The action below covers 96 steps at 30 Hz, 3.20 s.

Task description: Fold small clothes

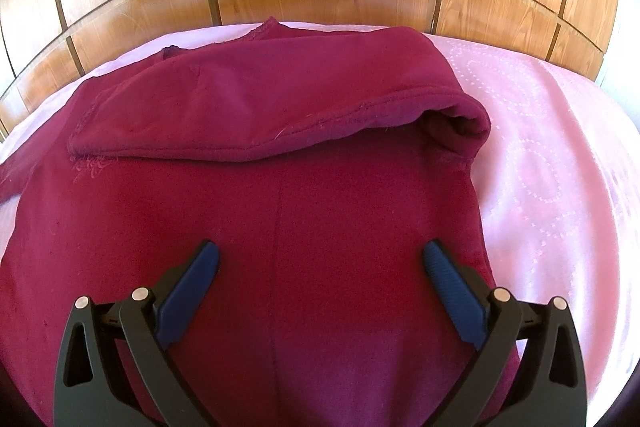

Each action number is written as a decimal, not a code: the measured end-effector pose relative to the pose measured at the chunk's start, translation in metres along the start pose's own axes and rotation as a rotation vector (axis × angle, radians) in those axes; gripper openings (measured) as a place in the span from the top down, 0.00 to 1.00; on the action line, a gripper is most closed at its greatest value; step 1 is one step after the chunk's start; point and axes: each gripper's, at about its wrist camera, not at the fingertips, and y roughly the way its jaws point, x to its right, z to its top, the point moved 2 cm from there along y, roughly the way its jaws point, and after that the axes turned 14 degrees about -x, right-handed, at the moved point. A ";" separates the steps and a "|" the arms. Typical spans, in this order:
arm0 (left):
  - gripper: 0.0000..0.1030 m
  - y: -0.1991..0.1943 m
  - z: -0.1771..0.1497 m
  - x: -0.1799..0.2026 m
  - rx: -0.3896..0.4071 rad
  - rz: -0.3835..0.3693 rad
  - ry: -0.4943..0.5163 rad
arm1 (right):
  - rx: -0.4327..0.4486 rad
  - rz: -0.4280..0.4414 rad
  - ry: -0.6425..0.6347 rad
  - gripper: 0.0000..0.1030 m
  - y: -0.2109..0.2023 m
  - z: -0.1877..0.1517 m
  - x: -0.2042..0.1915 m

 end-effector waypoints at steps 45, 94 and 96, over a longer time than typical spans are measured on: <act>0.29 0.049 -0.283 0.154 -0.237 -0.180 0.585 | -0.431 0.718 -0.121 0.75 0.042 0.091 -0.198; 0.23 0.066 -0.178 0.249 -0.140 -0.086 0.606 | 0.024 0.328 -0.083 0.38 -0.041 0.119 -0.007; 0.23 0.076 -0.169 0.257 -0.136 -0.090 0.619 | 0.017 0.289 -0.103 0.36 -0.030 0.124 -0.015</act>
